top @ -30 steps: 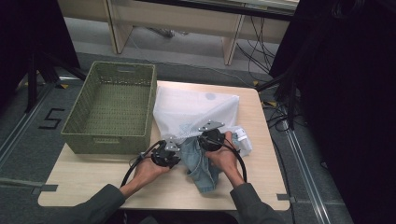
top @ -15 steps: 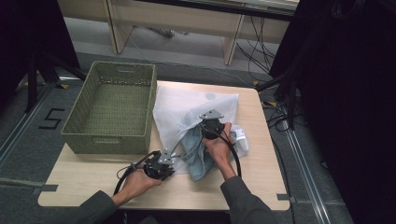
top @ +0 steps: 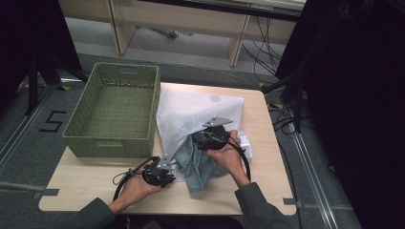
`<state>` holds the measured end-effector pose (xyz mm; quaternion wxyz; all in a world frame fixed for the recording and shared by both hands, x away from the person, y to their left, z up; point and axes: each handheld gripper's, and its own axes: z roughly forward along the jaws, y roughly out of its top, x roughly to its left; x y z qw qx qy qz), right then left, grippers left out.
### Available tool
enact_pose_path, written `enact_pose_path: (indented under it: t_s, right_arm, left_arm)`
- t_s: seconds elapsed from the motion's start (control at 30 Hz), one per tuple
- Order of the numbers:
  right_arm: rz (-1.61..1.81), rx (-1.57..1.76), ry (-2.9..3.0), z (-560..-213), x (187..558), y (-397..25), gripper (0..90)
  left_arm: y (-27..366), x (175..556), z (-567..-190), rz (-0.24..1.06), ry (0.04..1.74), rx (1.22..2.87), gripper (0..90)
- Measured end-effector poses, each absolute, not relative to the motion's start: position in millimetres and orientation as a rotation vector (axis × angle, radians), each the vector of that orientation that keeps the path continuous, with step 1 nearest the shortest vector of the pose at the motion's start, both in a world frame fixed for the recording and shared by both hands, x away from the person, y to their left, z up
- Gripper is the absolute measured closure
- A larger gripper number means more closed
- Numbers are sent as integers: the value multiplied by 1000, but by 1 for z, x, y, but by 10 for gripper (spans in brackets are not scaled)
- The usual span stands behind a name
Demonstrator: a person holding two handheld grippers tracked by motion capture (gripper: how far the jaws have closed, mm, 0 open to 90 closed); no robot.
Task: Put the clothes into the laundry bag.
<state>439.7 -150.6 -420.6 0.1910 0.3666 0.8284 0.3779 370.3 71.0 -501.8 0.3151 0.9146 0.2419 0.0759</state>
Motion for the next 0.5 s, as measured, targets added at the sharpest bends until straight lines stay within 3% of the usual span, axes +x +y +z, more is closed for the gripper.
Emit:
enact_pose_path:
  t_s: [0.2, 0.5]
  right_arm:
    - [1058, 1020, 2417, -411, 403, -161, 434]
    - [977, 979, 2545, -452, 378, -145, 382]
  left_arm:
    - [71, 370, -502, 188, 650, 2401, 868]
    - [70, 371, -502, 194, 632, 2412, 868]
